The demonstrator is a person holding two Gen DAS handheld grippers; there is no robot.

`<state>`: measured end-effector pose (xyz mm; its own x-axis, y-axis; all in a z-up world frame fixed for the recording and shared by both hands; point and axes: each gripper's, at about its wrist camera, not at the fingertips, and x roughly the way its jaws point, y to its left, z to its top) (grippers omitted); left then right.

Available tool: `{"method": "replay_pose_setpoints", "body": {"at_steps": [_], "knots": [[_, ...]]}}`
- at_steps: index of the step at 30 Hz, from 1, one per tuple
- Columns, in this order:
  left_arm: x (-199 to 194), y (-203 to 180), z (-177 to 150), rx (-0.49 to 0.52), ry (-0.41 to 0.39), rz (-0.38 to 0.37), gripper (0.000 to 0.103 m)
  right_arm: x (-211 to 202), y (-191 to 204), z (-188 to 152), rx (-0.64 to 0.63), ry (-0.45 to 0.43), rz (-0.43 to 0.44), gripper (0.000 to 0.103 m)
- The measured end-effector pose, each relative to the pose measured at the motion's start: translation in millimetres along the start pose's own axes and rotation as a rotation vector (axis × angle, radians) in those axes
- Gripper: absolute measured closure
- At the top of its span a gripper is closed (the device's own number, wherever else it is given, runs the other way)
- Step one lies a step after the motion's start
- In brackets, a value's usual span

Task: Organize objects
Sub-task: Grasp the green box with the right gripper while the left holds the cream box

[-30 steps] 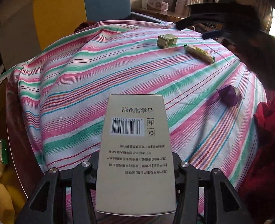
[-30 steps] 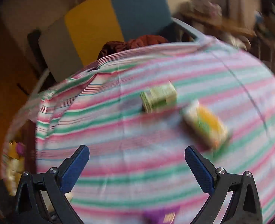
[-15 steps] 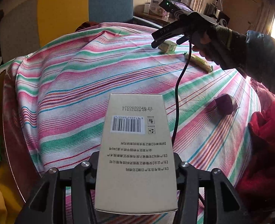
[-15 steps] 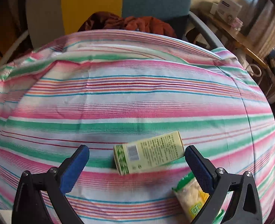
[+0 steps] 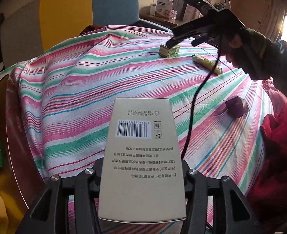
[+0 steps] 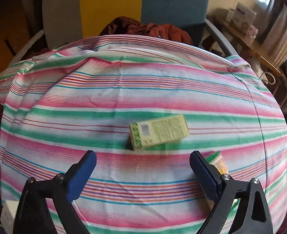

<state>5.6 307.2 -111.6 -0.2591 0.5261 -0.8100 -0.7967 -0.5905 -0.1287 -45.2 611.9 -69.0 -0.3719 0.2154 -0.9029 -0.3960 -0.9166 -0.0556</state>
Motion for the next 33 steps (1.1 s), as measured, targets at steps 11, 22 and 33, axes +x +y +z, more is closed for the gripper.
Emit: {"method": "replay_pose_setpoints", "body": {"at_steps": [11, 22, 33], "knots": [[0.0, 1.0, -0.8, -0.007, -0.008, -0.002, 0.052, 19.3, -8.7, 17.2, -0.042, 0.020, -0.027, 0.000], [2.2, 1.6, -0.6, -0.009, -0.015, -0.002, 0.052, 49.4, -2.4, 28.1, -0.006, 0.057, 0.013, 0.027], [3.2, -0.6, -3.0, 0.016, -0.044, 0.018, 0.052, 12.4, 40.0, -46.1, -0.010, 0.113, 0.066, 0.027]]}}
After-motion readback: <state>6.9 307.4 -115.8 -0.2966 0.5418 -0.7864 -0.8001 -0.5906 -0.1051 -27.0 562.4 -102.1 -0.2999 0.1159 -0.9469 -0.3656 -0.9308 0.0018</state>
